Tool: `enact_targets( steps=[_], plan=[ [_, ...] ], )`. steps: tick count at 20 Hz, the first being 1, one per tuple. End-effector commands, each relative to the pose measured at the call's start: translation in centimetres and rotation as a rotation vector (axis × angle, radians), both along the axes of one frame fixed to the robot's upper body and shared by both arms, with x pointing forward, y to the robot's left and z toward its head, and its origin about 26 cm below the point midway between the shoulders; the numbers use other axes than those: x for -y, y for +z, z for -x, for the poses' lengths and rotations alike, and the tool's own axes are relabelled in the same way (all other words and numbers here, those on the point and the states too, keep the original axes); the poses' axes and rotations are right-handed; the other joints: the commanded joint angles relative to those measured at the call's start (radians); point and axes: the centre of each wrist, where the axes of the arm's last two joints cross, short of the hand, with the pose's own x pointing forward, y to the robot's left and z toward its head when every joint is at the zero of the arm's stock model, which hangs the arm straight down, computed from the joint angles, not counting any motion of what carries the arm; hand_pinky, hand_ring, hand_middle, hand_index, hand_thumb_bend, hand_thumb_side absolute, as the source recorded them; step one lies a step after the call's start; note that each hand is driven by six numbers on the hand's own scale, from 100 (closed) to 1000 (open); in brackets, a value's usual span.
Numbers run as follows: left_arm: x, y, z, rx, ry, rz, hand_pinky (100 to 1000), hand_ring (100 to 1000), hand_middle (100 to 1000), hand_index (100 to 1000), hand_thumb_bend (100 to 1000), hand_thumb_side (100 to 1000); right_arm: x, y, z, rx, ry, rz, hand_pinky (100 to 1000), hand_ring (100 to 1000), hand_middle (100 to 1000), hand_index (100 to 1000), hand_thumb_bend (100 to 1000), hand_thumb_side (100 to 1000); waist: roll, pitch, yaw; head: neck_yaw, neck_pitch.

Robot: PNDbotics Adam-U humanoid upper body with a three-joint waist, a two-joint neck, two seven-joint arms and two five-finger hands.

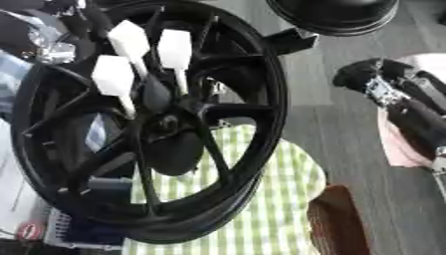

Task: Pull the pin out of the wheel hub.

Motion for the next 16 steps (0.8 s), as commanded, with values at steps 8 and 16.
enact_targets(
  steps=[8,16],
  plan=[
    [-0.27,0.72,0.7,-0.001,-0.014,-0.017,813,744,753,868,159,534,-0.1,0.89,0.19,0.033,0.009,0.007,959,807,672,717,100,626,-0.001,-0.014,0.002,0.003,0.006],
    [-0.26,0.15,0.61,-0.034,-0.014,-0.026,814,768,786,879,178,546,-0.21,0.88,0.17,0.032,0.011,0.005,959,807,672,717,100,631,-0.001,-0.009,0.001,0.006,0.006]
  ],
)
